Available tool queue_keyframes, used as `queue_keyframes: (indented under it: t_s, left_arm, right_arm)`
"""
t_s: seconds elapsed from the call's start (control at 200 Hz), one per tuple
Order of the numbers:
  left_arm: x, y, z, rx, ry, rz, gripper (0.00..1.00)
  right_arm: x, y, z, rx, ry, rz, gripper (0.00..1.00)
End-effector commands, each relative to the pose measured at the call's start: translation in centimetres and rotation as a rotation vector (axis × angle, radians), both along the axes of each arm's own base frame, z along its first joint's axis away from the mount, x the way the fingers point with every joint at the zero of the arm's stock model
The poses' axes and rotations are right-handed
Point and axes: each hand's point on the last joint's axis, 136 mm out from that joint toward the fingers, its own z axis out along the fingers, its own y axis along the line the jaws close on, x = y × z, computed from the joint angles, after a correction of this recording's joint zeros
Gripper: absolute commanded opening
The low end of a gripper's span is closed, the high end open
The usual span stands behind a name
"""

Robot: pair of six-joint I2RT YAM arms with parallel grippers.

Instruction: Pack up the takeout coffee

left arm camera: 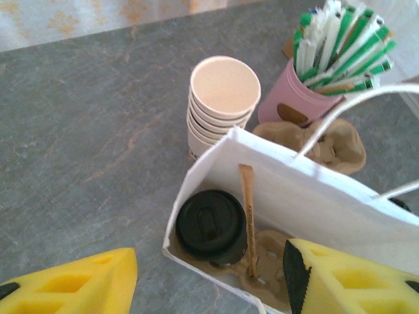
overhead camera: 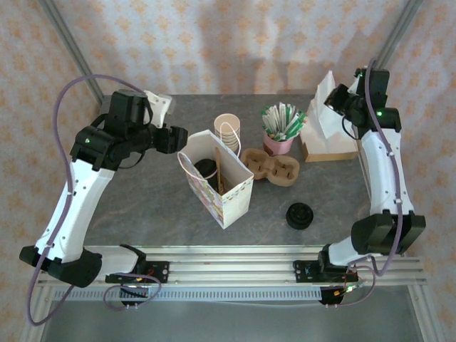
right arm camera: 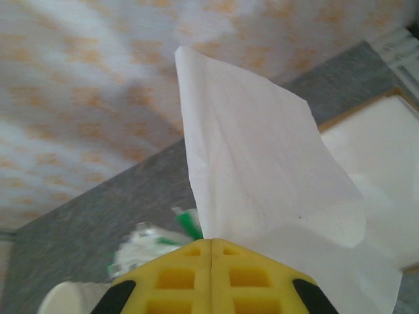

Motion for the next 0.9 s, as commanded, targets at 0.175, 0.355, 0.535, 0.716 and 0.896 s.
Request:
queue_keyframes:
  t_s: [0.175,0.355,0.535,0.716,0.896]
  left_arm:
    - [0.7,0.1,1.5,-0.13,-0.045,0.054,0.61]
    - [0.8,0.1,1.0,-0.152,-0.038,0.073,0.61]
    - [0.8,0.3,0.3,-0.164,-0.029,0.093,0.61]
    - [0.5,0.5,-0.4,-0.166,-0.014,0.108,0.61]
    - [0.2,1.0,-0.7,-0.16,-0.021,0.133,0.61]
  right_arm:
    - [-7.8,6.3,13.0,0.078,-0.308,0.175,0.0]
    - [-11.7,10.3,17.7,0.157,-0.446,0.327,0.0]
    - [-15.0,13.9,21.0,0.251,-0.549,0.487,0.0]
    - [-17.6,17.5,22.9,0.318,-0.589,0.662,0.0]
    - [-20.5,21.9,23.2,0.311,-0.603,0.81,0.0]
